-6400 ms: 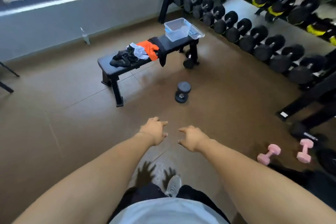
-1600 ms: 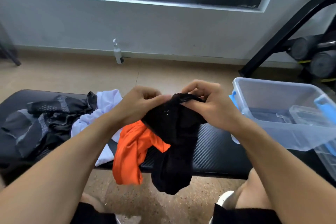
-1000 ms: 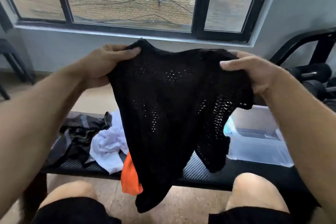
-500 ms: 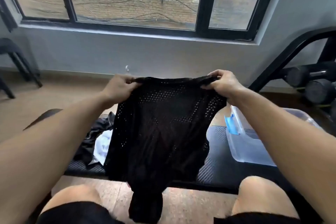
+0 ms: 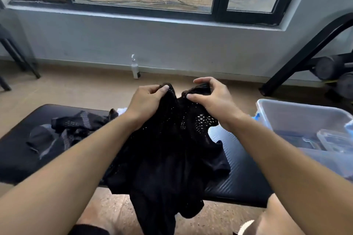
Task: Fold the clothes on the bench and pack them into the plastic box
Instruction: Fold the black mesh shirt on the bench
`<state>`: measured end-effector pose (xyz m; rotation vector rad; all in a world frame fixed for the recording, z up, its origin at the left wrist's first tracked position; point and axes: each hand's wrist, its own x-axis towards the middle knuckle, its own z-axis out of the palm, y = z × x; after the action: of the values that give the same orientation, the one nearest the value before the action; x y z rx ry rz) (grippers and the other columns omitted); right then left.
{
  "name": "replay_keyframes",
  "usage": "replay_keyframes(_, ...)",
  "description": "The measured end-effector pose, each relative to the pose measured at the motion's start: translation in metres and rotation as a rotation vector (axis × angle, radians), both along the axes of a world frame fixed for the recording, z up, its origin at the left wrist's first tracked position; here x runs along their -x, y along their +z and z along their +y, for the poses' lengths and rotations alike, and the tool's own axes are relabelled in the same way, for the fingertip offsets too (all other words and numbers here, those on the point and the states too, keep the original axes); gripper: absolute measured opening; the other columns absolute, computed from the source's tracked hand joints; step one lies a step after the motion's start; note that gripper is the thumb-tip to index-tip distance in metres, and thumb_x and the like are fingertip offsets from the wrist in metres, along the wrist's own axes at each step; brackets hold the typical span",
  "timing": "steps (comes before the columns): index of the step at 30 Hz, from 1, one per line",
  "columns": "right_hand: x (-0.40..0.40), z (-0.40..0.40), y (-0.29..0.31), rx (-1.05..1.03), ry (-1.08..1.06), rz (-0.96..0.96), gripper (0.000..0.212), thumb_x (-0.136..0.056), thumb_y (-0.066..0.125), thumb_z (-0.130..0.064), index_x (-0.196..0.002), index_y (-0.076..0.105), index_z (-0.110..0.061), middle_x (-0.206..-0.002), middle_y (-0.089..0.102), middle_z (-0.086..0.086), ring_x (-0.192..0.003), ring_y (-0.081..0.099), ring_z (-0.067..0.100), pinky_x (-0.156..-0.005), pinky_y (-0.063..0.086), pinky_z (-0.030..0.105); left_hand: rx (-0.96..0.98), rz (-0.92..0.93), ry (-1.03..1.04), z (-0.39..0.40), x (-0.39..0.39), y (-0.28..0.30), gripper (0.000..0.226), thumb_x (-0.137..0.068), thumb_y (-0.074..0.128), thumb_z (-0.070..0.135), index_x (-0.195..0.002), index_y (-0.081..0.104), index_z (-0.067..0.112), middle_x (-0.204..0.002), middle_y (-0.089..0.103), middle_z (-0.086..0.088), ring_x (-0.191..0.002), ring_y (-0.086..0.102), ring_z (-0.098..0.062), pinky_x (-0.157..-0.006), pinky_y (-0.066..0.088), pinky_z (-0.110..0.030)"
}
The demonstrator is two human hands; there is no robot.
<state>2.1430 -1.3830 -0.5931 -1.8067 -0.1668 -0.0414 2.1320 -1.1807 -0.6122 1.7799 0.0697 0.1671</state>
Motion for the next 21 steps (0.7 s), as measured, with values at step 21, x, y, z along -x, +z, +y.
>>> replay_keyframes(21,-0.023,-0.016,-0.050,-0.218,-0.311,0.040,0.016,-0.090,0.066,-0.007,-0.084,0.068,-0.021,-0.083,0.070,0.002,-0.077,0.065,0.015,-0.076,0.057,0.038,-0.511,0.209,-0.300,0.017,0.003,-0.055,0.016,-0.079,0.080,0.012,-0.076,0.065,0.018,-0.054,0.050,0.014,-0.050,0.043,0.000,-0.056,0.034,-0.019)
